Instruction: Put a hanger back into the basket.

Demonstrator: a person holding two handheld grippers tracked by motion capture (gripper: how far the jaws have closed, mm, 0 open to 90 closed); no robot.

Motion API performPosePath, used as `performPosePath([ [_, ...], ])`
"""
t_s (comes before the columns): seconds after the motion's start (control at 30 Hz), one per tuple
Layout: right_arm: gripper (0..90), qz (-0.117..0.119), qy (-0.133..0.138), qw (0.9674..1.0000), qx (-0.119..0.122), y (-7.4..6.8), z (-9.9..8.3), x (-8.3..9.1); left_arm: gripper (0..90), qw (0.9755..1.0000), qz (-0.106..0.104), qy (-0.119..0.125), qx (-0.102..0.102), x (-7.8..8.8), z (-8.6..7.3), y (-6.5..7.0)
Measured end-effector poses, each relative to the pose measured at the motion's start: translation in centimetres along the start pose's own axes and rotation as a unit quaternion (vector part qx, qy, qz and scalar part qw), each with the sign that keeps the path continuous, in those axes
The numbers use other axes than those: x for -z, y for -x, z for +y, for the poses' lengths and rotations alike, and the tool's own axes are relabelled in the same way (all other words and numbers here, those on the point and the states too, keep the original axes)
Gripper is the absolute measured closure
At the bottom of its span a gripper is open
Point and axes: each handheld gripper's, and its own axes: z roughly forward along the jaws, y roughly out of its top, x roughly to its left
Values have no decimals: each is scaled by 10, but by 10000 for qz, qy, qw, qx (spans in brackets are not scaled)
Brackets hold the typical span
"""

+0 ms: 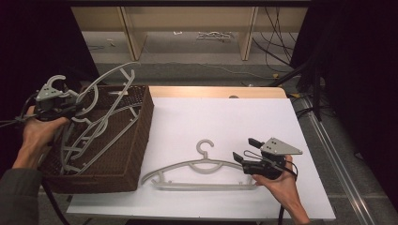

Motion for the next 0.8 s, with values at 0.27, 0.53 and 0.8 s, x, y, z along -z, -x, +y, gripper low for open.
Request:
performPosePath([
  [0.27, 237, 6, -24, 10000, 17, 0, 0, 0, 817, 9997, -9, -184, -133, -4, -15, 1],
  [0.53, 219, -30, -30, 10000, 9, 0, 0, 0, 817, 9986, -47, -458, -259, -12, -28, 3],
  [0.8, 187, 48, 14, 10000, -63, -2, -1, -2, 818, 9958, -77, -775, -485, -15, -38, 2],
])
